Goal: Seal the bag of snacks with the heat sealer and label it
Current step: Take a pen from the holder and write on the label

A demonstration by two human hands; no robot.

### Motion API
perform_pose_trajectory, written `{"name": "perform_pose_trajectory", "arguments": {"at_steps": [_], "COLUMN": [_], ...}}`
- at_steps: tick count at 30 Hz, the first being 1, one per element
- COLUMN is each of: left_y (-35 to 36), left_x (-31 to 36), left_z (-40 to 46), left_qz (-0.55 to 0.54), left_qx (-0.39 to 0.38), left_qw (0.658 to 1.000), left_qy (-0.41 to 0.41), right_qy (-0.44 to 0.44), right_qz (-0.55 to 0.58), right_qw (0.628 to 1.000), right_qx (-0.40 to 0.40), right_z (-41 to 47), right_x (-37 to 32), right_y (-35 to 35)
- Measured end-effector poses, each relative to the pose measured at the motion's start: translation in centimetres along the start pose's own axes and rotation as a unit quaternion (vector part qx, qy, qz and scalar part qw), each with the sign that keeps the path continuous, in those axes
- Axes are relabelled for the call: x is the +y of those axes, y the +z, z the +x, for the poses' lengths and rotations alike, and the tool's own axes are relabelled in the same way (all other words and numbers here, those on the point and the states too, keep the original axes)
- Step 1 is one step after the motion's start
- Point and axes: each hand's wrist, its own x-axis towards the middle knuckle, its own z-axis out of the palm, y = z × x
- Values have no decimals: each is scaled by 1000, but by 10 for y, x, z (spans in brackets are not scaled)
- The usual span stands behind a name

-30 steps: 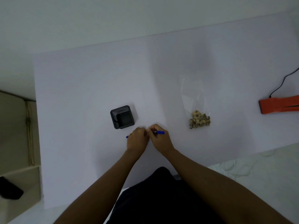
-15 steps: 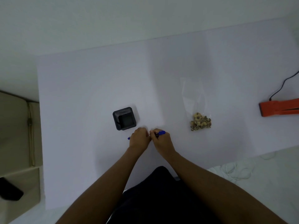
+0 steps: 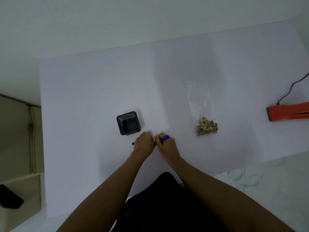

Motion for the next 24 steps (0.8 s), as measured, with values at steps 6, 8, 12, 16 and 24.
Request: {"name": "perform_pose_trajectory", "arguments": {"at_steps": [6,8,12,16,24], "left_y": [1,1,1,0,-2], "left_x": [1,1,1,0,2], "left_z": [1,1,2,2,2], "left_qz": [15,18,16,16,15], "left_qx": [1,2,-4,-9,-21], "left_qw": [1000,1000,1000,1000,1000], "left_qy": [-3,-4,-2,-3,-11], "right_qy": [11,16,15,13,23], "right_qz": [5,-2,-10,-18,-25], "right_qw": [1000,1000,1000,1000,999], "right_qx": [7,9,9,9,7], "right_z": [0,1,3,4,7], "right_x": [-1,-1,-2,-2,1], "right_y": [-1,-1,-1,-1,0]}}
